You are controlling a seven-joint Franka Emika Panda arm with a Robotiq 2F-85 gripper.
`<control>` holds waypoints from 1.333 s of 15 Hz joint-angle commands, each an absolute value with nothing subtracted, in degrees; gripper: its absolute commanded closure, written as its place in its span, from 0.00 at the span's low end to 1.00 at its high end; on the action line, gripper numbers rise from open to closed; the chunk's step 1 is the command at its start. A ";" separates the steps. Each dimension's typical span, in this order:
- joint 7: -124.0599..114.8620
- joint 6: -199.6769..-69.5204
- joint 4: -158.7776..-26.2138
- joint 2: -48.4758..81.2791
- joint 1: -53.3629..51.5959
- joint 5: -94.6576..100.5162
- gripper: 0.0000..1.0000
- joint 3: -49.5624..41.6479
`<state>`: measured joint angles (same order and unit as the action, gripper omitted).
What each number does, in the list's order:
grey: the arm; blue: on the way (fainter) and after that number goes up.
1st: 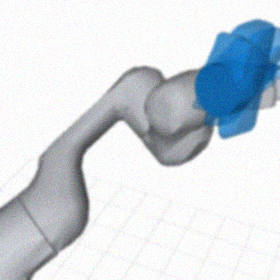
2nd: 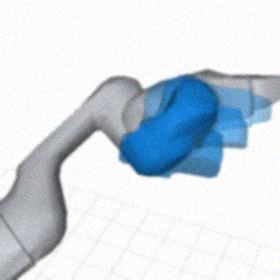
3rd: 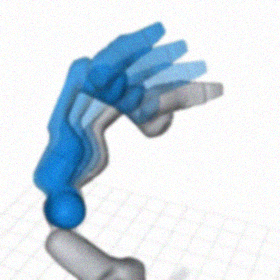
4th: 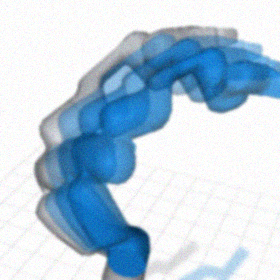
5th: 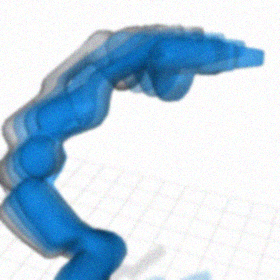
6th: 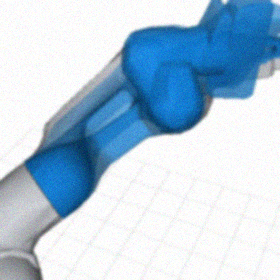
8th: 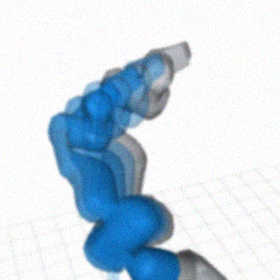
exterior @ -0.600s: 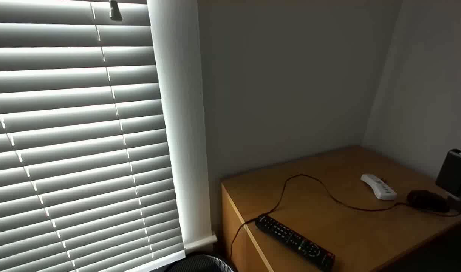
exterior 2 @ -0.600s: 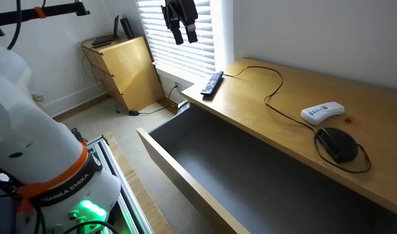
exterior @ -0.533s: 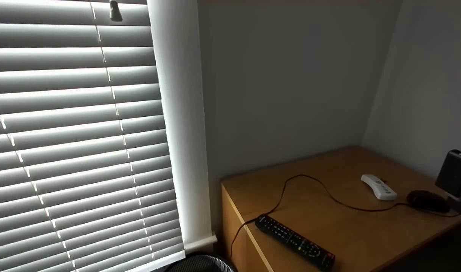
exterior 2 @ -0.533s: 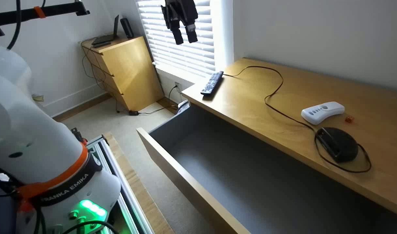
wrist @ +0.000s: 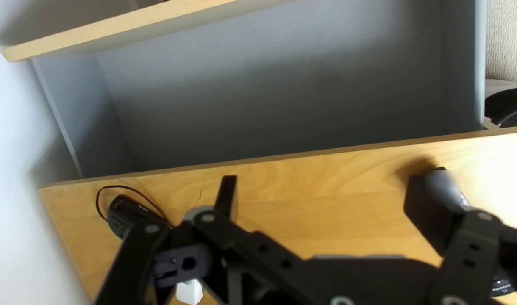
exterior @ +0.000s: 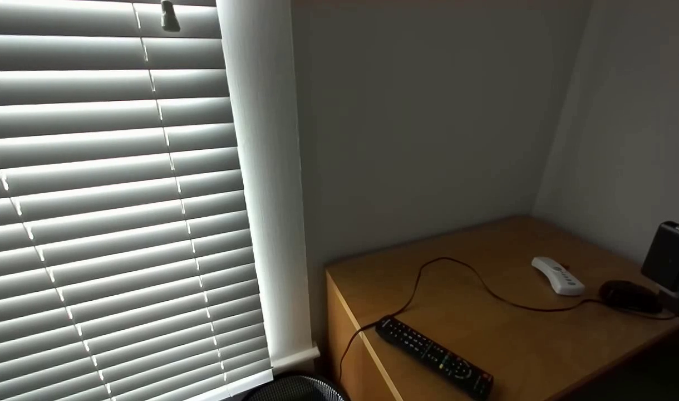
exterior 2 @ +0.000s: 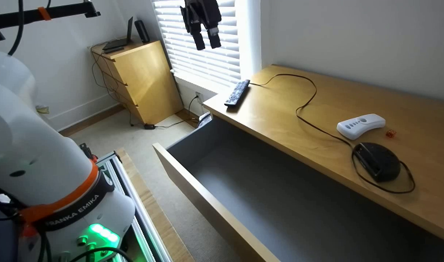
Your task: Press the button on the remote control to turn off the light
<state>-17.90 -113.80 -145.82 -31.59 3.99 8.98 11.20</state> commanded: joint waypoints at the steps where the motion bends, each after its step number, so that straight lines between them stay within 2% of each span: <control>1: -18.45 -113.58 -145.70 -31.44 2.74 9.60 0.00 10.10; 14: -18.45 -113.58 -145.70 -31.42 2.74 9.60 0.00 10.10; 20: -3.66 -122.66 -139.22 -28.88 4.91 9.84 0.00 -0.60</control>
<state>-11.43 -119.14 -142.98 -31.38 4.32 9.37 5.27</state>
